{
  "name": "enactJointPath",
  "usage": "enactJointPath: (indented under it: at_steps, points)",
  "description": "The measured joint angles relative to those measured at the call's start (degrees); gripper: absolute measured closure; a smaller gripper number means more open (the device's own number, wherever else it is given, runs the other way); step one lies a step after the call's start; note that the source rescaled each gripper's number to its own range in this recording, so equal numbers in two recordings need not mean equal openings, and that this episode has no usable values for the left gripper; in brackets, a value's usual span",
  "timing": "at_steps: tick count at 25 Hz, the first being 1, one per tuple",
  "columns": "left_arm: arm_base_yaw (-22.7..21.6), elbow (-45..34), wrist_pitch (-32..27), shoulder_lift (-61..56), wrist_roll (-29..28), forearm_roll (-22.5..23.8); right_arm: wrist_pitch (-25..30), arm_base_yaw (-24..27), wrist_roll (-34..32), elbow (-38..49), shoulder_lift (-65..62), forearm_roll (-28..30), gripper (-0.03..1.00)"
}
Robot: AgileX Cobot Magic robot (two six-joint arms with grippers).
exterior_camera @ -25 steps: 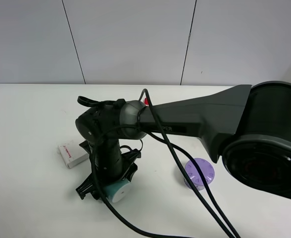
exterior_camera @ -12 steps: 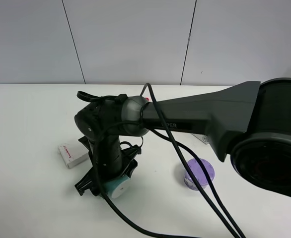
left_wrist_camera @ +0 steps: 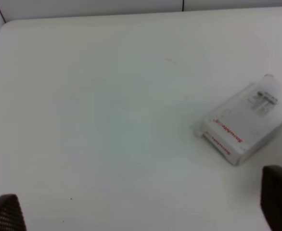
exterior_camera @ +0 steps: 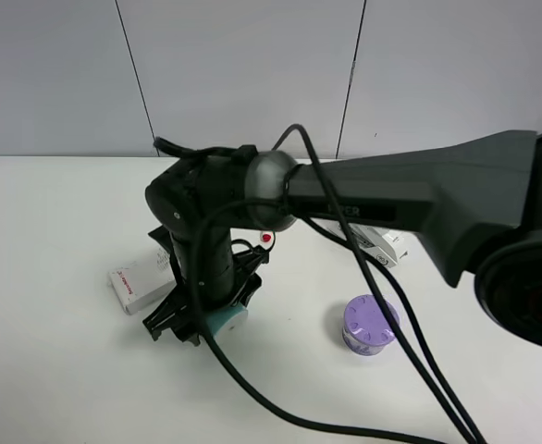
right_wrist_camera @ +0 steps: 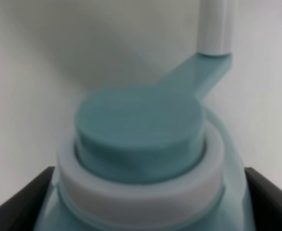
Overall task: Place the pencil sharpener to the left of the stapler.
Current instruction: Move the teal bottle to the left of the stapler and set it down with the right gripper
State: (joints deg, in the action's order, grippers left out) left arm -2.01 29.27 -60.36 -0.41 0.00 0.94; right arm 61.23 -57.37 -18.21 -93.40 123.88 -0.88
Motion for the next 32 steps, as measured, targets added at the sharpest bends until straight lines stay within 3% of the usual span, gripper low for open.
enactJointPath:
  at_steps: [12,20,25,32]
  points:
    - [0.0,0.0,0.0,0.0,0.0,0.0,4.4,6.6,0.5,0.9,-4.5,2.6,0.97]
    - [0.0,0.0,0.0,0.0,0.0,0.0,-5.5,12.0,0.5,19.2,-13.6,3.0,0.97]
    - [0.0,0.0,0.0,0.0,0.0,0.0,-12.4,19.3,0.7,30.5,-22.5,3.1,0.97]
    - [0.0,0.0,0.0,0.0,0.0,0.0,-17.2,28.6,8.9,35.9,-28.6,4.0,0.97]
